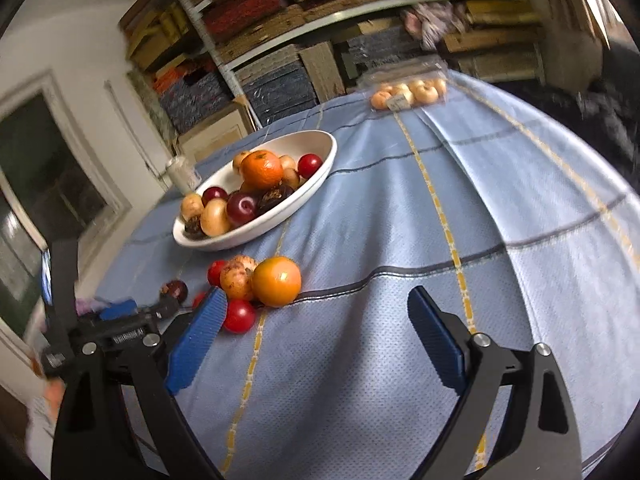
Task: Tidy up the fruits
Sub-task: 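Move both open grippers back toward the remaining fruit cluster, then grasp the dark brown fruit with the left gripper while the right grasps an orange fruit, then carry the brown fruit with left and orange fruit with right onto the plate, release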
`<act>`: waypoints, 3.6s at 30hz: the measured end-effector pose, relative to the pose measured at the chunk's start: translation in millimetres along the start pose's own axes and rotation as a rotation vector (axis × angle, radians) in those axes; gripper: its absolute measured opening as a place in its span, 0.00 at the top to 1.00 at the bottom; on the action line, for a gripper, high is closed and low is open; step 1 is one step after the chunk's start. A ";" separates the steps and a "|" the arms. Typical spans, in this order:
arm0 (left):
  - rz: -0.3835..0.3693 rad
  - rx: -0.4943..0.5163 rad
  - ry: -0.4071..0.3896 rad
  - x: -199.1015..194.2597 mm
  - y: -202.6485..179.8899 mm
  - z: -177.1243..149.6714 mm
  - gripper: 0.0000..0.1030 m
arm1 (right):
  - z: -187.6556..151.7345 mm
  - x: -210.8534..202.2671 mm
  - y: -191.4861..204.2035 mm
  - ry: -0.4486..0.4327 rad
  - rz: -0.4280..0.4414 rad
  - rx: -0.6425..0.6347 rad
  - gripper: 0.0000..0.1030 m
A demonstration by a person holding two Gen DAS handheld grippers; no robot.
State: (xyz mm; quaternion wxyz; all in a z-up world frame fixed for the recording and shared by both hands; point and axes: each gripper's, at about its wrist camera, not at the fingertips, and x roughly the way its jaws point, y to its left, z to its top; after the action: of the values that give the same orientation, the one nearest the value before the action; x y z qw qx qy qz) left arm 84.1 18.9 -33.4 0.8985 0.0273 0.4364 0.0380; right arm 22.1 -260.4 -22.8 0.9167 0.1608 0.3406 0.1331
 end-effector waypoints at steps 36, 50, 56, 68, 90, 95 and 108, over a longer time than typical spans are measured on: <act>-0.059 -0.026 0.007 9.0 -0.6 2.6 0.57 | 12.7 63.3 48.9 0.141 -0.092 -0.307 0.56; -0.054 -0.034 0.005 8.5 -0.3 2.1 0.57 | 17.1 81.4 41.7 0.190 -0.042 -0.236 0.64; -0.044 -0.024 0.001 7.9 -1.9 1.1 0.57 | 25.3 93.8 33.3 0.211 -0.027 -0.176 0.63; -0.043 -0.022 0.000 7.6 -1.8 0.7 0.57 | 29.5 91.3 38.7 0.185 -0.001 -0.198 0.63; -0.075 -0.097 -0.181 -42.4 -3.9 122.3 0.59 | 147.9 20.6 40.2 -0.073 0.124 -0.078 0.63; -0.082 -0.111 -0.123 -1.7 -14.4 146.1 0.59 | 173.1 83.7 33.8 0.004 0.145 -0.005 0.63; -0.073 -0.073 -0.066 66.1 -35.0 157.8 0.56 | 180.5 201.8 31.0 0.152 0.092 0.014 0.62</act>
State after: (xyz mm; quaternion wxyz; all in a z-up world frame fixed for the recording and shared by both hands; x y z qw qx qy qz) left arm 250.5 -12.4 9.5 0.9136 -0.0200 0.4056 0.0201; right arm 286.2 -197.6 0.9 0.8800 0.1723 0.4024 0.1845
